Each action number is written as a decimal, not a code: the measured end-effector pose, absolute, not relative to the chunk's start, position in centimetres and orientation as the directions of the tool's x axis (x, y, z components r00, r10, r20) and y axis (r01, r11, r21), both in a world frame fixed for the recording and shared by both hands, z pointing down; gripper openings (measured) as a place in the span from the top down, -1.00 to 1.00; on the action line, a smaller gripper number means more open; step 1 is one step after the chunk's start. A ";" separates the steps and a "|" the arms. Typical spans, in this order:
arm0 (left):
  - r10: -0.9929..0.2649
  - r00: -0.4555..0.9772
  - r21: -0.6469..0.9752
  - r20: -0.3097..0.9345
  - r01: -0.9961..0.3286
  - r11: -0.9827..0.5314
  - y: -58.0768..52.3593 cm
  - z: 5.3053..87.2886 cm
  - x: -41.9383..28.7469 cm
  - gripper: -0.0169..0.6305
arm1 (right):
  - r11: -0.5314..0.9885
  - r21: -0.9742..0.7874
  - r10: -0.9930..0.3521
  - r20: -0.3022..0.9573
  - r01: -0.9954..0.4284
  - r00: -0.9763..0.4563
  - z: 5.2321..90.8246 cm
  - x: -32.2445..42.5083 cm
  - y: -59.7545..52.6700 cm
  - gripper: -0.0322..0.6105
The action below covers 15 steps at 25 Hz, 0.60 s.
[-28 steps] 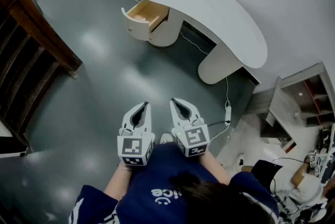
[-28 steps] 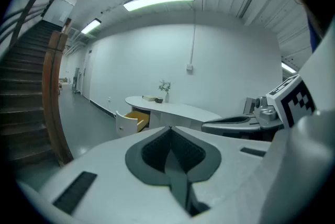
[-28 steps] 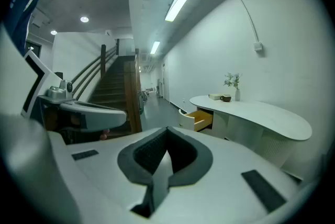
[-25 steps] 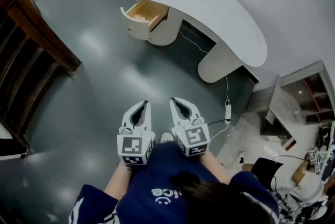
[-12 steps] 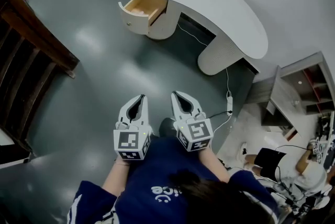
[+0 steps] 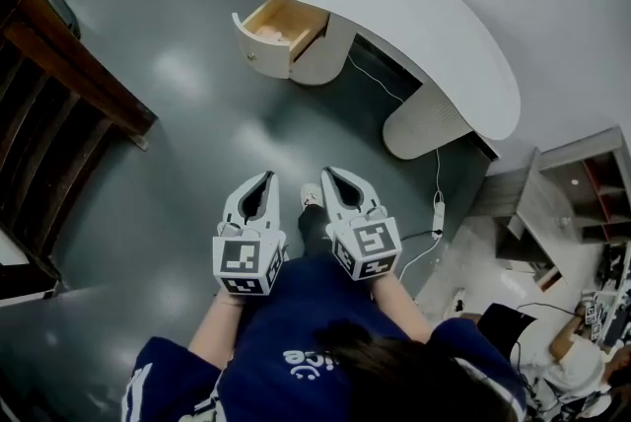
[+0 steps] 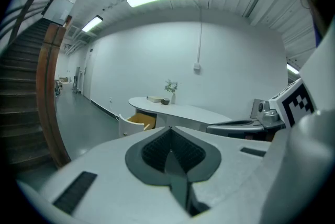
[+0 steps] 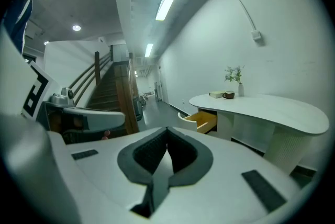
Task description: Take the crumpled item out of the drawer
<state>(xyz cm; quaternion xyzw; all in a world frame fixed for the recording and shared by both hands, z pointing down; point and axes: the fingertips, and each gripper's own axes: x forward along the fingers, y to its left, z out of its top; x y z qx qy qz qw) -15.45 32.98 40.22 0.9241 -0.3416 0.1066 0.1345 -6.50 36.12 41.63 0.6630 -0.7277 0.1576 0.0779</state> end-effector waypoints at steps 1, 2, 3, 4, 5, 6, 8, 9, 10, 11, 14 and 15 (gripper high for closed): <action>-0.615 0.734 0.173 0.288 -0.671 -0.721 31.8 40.1 -14.9 0.93 | 0.082 -0.128 -0.940 0.319 -0.988 -0.119 41.6 -5.9 34.9 0.88; -0.625 0.725 0.172 0.289 -0.682 -0.711 30.7 40.0 -14.3 0.93 | 0.090 -0.128 -0.940 0.316 -0.988 -0.127 41.6 -5.2 33.8 0.88; -0.633 0.717 0.171 0.292 -0.691 -0.703 29.7 39.9 -13.7 0.93 | 0.097 -0.130 -0.939 0.315 -0.987 -0.134 41.6 -4.5 32.6 0.88; -0.639 0.710 0.169 0.298 -0.697 -0.697 28.8 39.9 -13.0 0.93 | 0.103 -0.134 -0.938 0.317 -0.986 -0.141 41.6 -3.8 31.4 0.88; -0.642 0.704 0.165 0.303 -0.702 -0.692 27.8 40.0 -12.2 0.93 | 0.109 -0.139 -0.936 0.319 -0.984 -0.149 41.7 -3.0 30.3 0.88; -0.645 0.700 0.162 0.308 -0.706 -0.689 26.9 40.0 -11.4 0.93 | 0.115 -0.143 -0.934 0.321 -0.983 -0.156 41.8 -2.2 29.2 0.88; -0.651 0.692 0.158 0.313 -0.714 -0.683 25.1 39.9 -9.7 0.93 | 0.128 -0.146 -0.932 0.321 -0.981 -0.170 41.8 -0.5 27.0 0.88; -0.656 0.687 0.156 0.314 -0.718 -0.678 24.3 39.8 -9.0 0.93 | 0.135 -0.147 -0.931 0.320 -0.980 -0.177 41.8 0.3 26.0 0.88; -0.662 0.681 0.153 0.315 -0.724 -0.672 23.4 39.7 -8.3 0.93 | 0.143 -0.149 -0.930 0.318 -0.978 -0.184 41.9 1.1 25.0 0.88; -0.668 0.674 0.152 0.316 -0.731 -0.665 22.7 39.7 -7.6 0.93 | 0.152 -0.151 -0.928 0.318 -0.977 -0.194 41.9 1.7 24.0 0.88; -0.684 0.653 0.150 0.325 -0.750 -0.644 20.7 39.8 -5.9 0.93 | 0.191 -0.154 -0.916 0.328 -0.969 -0.233 42.1 3.2 21.7 0.88; -0.690 0.644 0.149 0.330 -0.757 -0.636 20.1 39.9 -5.3 0.93 | 0.204 -0.154 -0.908 0.340 -0.967 -0.246 42.4 3.7 20.9 0.88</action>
